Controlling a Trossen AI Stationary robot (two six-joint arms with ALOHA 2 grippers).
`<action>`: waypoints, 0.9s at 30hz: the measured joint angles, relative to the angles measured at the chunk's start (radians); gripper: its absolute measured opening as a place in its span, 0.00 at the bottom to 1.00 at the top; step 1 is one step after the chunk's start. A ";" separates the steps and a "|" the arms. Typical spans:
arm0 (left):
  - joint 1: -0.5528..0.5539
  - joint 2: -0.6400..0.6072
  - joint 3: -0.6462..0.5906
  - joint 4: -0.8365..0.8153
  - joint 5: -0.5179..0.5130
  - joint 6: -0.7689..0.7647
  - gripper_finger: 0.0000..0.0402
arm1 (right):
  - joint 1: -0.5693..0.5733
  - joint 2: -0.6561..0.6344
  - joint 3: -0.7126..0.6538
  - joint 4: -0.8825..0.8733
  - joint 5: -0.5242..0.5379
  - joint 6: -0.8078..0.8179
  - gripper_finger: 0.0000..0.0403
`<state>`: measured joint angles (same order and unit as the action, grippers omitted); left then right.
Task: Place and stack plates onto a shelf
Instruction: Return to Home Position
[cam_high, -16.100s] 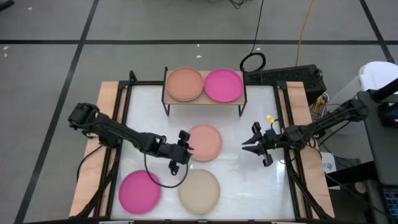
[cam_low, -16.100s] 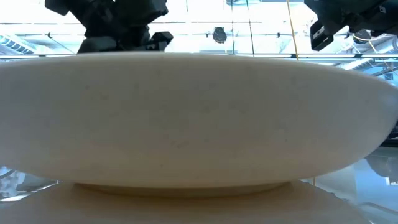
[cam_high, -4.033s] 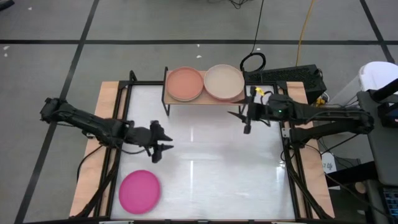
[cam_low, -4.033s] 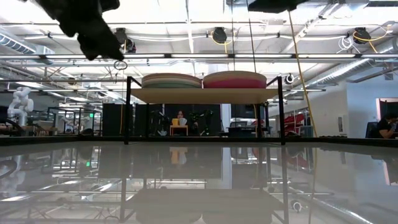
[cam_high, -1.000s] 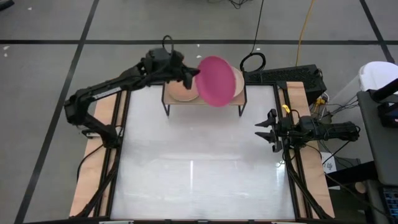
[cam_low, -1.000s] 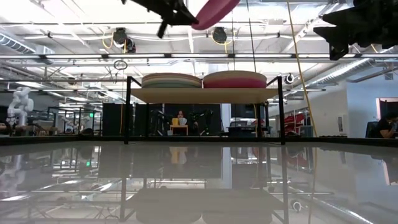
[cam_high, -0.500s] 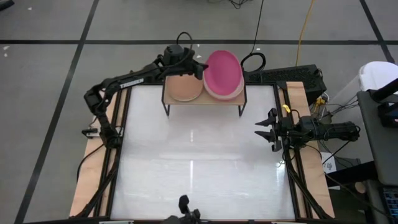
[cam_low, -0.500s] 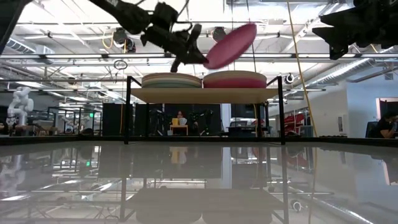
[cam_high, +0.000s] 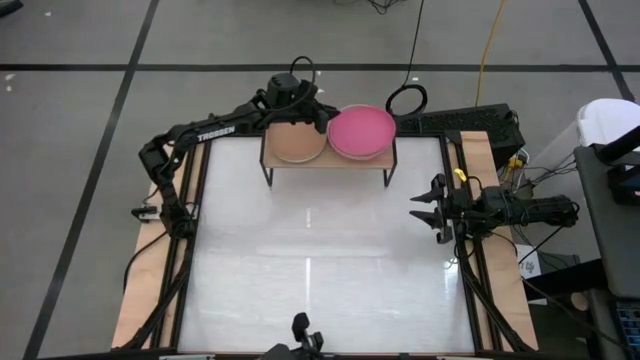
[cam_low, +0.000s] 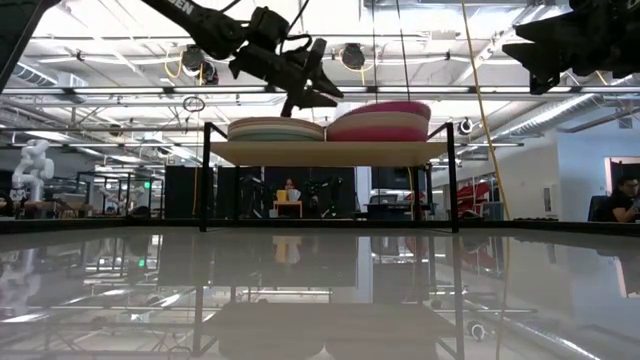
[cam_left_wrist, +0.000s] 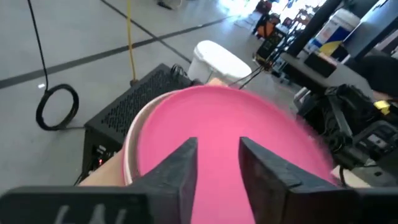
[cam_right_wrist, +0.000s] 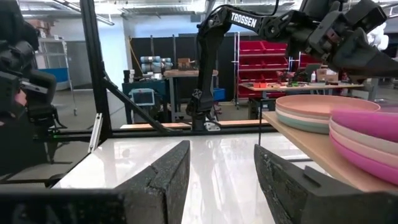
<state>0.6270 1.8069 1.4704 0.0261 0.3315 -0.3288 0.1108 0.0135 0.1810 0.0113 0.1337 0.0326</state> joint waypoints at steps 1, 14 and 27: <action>-0.001 -0.001 0.000 0.008 -0.003 -0.003 0.32 | 0.000 0.000 0.000 0.000 0.000 0.000 0.40; -0.043 -0.168 0.000 0.128 0.129 0.069 0.41 | 0.000 -0.011 0.036 -0.016 -0.037 0.054 0.40; -0.407 -0.669 -0.189 -0.159 -0.123 0.463 0.12 | 0.002 -0.010 0.107 -0.249 -0.057 0.101 0.40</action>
<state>0.2201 1.1380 1.2818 -0.1326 0.2082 0.1342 0.1127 0.0032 0.2884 -0.2373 0.0771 0.1331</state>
